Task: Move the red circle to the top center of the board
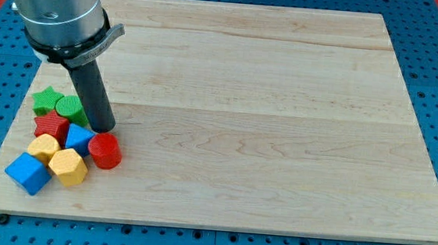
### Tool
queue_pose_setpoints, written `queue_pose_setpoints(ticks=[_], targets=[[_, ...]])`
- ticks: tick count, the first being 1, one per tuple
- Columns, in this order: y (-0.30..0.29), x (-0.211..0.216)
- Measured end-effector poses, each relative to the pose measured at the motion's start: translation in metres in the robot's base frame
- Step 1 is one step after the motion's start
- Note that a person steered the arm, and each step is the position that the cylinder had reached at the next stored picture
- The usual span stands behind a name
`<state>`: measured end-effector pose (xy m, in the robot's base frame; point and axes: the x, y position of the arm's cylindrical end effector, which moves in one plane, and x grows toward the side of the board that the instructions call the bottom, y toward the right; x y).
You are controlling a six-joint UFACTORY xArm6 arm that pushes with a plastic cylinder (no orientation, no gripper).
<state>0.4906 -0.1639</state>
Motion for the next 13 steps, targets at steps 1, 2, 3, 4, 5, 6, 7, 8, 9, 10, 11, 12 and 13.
queue_pose_setpoints(ticks=[1, 2, 3, 4, 5, 6, 7, 8, 9, 10, 11, 12, 13], targets=[[0.045, 0.003], [0.103, 0.024], [0.129, 0.061], [0.117, 0.128], [0.109, 0.128], [0.086, 0.127], [0.062, 0.128], [0.062, 0.128], [0.057, 0.128], [0.055, 0.128], [0.049, 0.128], [0.044, 0.128], [0.038, 0.128]])
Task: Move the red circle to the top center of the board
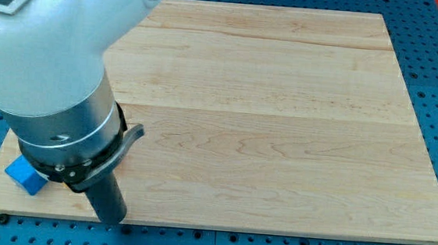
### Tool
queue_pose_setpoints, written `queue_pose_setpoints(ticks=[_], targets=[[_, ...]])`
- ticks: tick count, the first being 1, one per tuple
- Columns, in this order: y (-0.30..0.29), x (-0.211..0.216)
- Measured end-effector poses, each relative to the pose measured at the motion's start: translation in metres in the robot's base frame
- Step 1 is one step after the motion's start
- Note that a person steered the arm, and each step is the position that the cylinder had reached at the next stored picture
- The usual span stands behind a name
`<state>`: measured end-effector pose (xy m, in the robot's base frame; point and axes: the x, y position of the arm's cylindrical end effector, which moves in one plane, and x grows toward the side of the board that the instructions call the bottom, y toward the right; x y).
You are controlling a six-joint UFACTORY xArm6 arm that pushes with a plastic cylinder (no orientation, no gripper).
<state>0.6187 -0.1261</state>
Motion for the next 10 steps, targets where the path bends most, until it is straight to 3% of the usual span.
queue_pose_setpoints(ticks=[2, 3, 6, 10], targets=[[-0.095, 0.000], [-0.108, -0.011], [-0.018, -0.070], [0.025, -0.140]])
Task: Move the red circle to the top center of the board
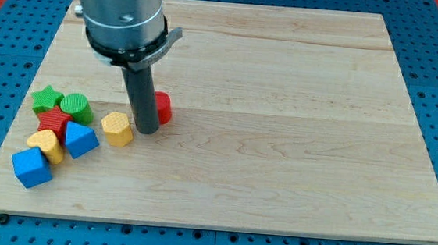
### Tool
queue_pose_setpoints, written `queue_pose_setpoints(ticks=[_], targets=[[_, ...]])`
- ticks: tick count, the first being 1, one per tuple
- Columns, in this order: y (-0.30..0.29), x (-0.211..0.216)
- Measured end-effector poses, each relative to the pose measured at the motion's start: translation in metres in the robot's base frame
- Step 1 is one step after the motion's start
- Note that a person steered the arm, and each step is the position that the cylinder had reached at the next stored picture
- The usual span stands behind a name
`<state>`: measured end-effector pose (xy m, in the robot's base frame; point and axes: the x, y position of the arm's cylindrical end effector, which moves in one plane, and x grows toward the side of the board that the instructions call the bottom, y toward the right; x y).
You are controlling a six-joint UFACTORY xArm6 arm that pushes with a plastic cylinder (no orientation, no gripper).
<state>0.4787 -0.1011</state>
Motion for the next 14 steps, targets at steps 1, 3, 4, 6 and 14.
queue_pose_setpoints(ticks=[1, 3, 4, 6, 14], targets=[[0.003, -0.020], [0.022, -0.068], [0.034, -0.095], [0.057, -0.146], [0.083, -0.208]])
